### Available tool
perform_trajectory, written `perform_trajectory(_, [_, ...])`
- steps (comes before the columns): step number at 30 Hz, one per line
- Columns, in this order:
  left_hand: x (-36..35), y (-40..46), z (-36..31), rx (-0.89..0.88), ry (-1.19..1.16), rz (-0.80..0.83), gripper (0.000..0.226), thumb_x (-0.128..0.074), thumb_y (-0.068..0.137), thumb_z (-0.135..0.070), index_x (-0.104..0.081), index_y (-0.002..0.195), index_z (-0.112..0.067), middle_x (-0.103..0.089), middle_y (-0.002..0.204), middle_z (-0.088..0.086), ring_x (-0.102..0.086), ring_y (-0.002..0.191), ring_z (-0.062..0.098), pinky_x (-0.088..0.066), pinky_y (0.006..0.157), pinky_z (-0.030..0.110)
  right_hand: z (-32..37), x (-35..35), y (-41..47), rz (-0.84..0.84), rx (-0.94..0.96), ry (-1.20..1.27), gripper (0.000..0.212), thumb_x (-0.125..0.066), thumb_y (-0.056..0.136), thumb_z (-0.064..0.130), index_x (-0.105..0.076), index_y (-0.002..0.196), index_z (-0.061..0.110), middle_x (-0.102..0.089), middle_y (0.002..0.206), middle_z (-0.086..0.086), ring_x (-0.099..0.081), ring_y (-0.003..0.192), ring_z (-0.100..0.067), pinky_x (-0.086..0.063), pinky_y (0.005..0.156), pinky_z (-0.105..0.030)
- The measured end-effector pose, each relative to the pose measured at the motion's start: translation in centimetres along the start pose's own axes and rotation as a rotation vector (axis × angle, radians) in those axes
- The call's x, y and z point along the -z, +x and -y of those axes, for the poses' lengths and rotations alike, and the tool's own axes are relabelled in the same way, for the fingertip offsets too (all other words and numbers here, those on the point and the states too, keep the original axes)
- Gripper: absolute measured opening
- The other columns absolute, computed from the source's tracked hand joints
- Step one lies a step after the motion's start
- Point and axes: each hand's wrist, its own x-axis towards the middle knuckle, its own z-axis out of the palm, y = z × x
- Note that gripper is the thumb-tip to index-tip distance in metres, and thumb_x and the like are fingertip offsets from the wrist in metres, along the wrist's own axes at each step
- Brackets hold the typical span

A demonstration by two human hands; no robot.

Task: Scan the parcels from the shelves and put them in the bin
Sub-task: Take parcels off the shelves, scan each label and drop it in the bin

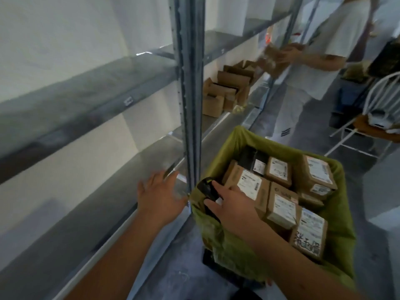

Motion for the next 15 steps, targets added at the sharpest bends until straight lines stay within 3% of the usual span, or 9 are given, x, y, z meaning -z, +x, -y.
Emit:
perform_trajectory(5, [1.2, -5.3, 2.2, 0.199, 0.059, -0.021, 0.091, -0.053, 0.088, -0.072, -0.014, 0.163, -0.039, -0.014, 0.173, 0.003, -0.001, 0.161, 0.026, -0.005, 0.127, 0.060, 2.0, -0.6, 0.5, 0.052, 0.218, -0.130, 0.068, -0.041, 0.101, 0.064, -0.018, 0.161, 0.043, -0.045, 0.128, -0.006, -0.052, 0.109, -0.027, -0.050, 0.095, -0.043])
perform_trajectory(10, [0.9, -12.5, 1.4, 0.440, -0.001, -0.082, 0.094, -0.055, 0.091, -0.070, -0.006, 0.165, -0.039, -0.011, 0.174, 0.003, -0.001, 0.161, 0.027, -0.005, 0.128, 0.059, 2.7, -1.4, -0.3, 0.143, 0.450, -0.213, 0.070, -0.043, 0.101, 0.062, -0.013, 0.162, 0.046, -0.045, 0.137, -0.012, -0.052, 0.116, -0.030, -0.050, 0.095, -0.042])
perform_trajectory(15, [-0.8, -21.0, -0.6, 0.683, 0.012, -0.135, 0.095, -0.052, 0.089, -0.076, -0.007, 0.165, -0.039, -0.014, 0.173, 0.000, -0.005, 0.161, 0.026, -0.008, 0.128, 0.058, 2.3, -3.7, -2.8, 0.244, 0.662, -0.145, 0.072, -0.049, 0.100, 0.063, -0.022, 0.162, 0.041, -0.052, 0.129, -0.014, -0.056, 0.110, -0.029, -0.049, 0.087, -0.036])
